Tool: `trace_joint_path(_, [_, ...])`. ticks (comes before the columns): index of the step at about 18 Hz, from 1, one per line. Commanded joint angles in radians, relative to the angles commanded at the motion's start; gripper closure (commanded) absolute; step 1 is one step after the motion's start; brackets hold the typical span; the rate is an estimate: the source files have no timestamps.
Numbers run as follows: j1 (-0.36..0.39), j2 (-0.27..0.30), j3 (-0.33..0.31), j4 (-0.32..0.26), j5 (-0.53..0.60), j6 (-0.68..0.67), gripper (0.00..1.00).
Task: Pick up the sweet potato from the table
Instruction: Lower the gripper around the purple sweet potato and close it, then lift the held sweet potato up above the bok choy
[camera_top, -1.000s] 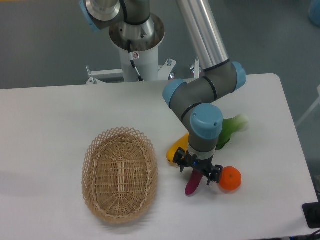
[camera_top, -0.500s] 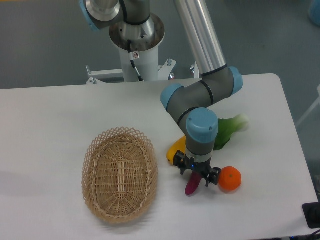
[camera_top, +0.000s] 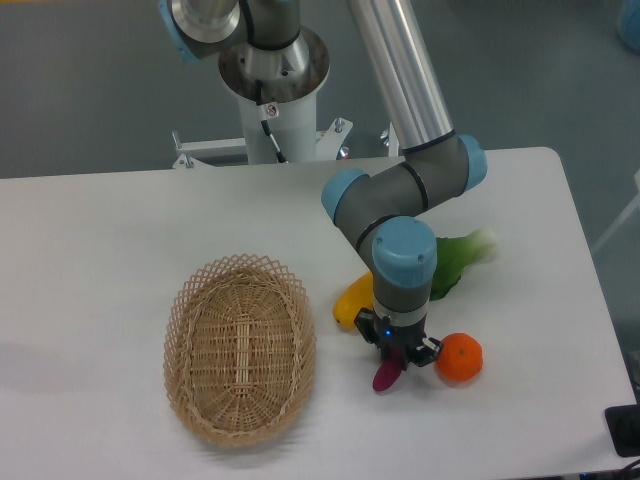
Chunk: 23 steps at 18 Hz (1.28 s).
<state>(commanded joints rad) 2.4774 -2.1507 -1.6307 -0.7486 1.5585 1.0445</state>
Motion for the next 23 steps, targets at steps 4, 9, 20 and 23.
trace_joint_path(4, [0.006, 0.055, 0.024, -0.012, -0.009, 0.054, 0.75])
trace_joint_path(9, [0.049, 0.147, 0.034, -0.052, -0.038, 0.149, 0.75])
trace_joint_path(20, [0.192, 0.296, 0.068, -0.322, -0.135, 0.351, 0.75])
trace_joint_path(23, [0.23, 0.331, 0.068, -0.38, -0.135, 0.44, 0.76])
